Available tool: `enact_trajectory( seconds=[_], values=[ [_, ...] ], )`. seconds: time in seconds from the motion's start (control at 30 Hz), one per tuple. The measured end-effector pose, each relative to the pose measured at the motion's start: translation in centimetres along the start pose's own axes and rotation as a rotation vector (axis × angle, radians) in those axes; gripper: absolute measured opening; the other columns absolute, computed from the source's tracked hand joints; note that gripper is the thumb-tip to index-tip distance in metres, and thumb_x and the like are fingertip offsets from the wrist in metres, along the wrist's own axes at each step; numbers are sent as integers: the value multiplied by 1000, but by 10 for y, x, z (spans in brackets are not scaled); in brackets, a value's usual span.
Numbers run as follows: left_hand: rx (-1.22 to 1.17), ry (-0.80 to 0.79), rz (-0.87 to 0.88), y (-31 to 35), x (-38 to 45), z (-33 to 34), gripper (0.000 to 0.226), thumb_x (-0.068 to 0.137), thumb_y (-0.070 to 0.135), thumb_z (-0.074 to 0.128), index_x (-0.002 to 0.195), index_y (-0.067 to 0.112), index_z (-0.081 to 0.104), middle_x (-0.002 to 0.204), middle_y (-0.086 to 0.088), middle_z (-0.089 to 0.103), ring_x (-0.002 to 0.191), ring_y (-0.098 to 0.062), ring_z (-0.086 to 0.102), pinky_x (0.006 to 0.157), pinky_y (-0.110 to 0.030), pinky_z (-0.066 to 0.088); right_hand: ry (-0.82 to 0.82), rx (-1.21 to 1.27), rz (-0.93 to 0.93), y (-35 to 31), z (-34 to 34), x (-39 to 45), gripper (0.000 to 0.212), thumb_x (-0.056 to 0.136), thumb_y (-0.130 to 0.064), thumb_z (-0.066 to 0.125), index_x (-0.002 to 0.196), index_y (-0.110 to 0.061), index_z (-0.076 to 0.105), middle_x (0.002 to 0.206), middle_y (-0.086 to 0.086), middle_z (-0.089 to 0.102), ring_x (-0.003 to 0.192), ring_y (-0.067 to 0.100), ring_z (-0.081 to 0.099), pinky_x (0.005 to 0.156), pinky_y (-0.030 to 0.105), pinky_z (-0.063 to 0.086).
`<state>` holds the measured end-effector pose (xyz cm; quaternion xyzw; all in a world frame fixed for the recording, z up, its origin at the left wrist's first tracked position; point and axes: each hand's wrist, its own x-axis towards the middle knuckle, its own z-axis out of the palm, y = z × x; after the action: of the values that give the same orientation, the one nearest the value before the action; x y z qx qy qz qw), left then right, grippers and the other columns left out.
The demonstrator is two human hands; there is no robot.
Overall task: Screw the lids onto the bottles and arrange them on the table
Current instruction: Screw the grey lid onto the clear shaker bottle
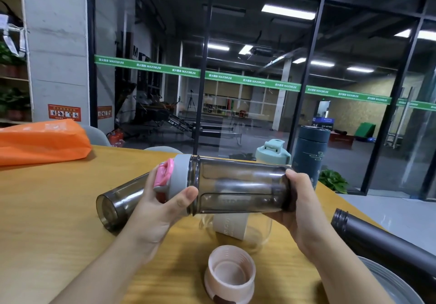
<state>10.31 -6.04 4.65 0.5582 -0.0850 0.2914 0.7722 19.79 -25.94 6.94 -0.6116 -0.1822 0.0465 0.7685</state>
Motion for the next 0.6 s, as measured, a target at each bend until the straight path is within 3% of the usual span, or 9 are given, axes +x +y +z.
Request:
enact_trajectory(
  seconds=[0.1, 0.17, 0.27, 0.33, 0.47, 0.6],
  values=[
    [-27, 28, -30, -2, 1, -2, 75, 7, 52, 92, 75, 64, 64, 90, 9, 76, 82, -11, 72, 67, -29, 60, -50, 28, 16, -1, -3, -1, 38, 94, -24, 37, 117, -6, 62, 107, 17, 71, 94, 27, 68, 79, 44, 56],
    [-23, 35, -55, -3, 2, -3, 76, 8, 54, 92, 76, 65, 62, 91, 9, 76, 85, -14, 72, 75, -37, 58, -97, 18, 22, -2, -5, -1, 37, 94, -22, 37, 118, -8, 60, 110, 17, 70, 92, 25, 68, 77, 41, 55],
    [-42, 45, -83, -3, 3, -6, 78, 8, 55, 92, 79, 64, 62, 89, 10, 76, 88, -17, 70, 84, -43, 54, -150, 5, -35, -2, -6, -1, 39, 92, -20, 38, 126, -24, 56, 111, 10, 68, 90, 21, 67, 77, 38, 52],
    [-53, 50, -96, -4, 5, -7, 79, 8, 55, 92, 80, 63, 62, 91, 9, 76, 88, -17, 70, 86, -44, 53, -168, 0, -79, -3, -5, 0, 53, 79, -24, 44, 130, -33, 53, 113, 5, 67, 89, 18, 67, 77, 36, 50],
    [-62, 53, -107, -4, 5, -8, 83, 8, 53, 93, 85, 60, 61, 97, 5, 76, 85, -16, 73, 78, -42, 56, -186, 2, -116, -2, -6, 2, 66, 67, -25, 43, 132, -37, 51, 114, 6, 67, 89, 19, 69, 73, 33, 49],
    [-62, 40, -112, -2, 6, -9, 91, 10, 55, 92, 94, 56, 58, 98, 2, 76, 84, -18, 73, 67, -38, 60, -167, -18, -131, -4, -5, 1, 67, 66, -23, 44, 131, -39, 50, 115, 7, 66, 98, 27, 66, 80, 39, 50]
  ],
)
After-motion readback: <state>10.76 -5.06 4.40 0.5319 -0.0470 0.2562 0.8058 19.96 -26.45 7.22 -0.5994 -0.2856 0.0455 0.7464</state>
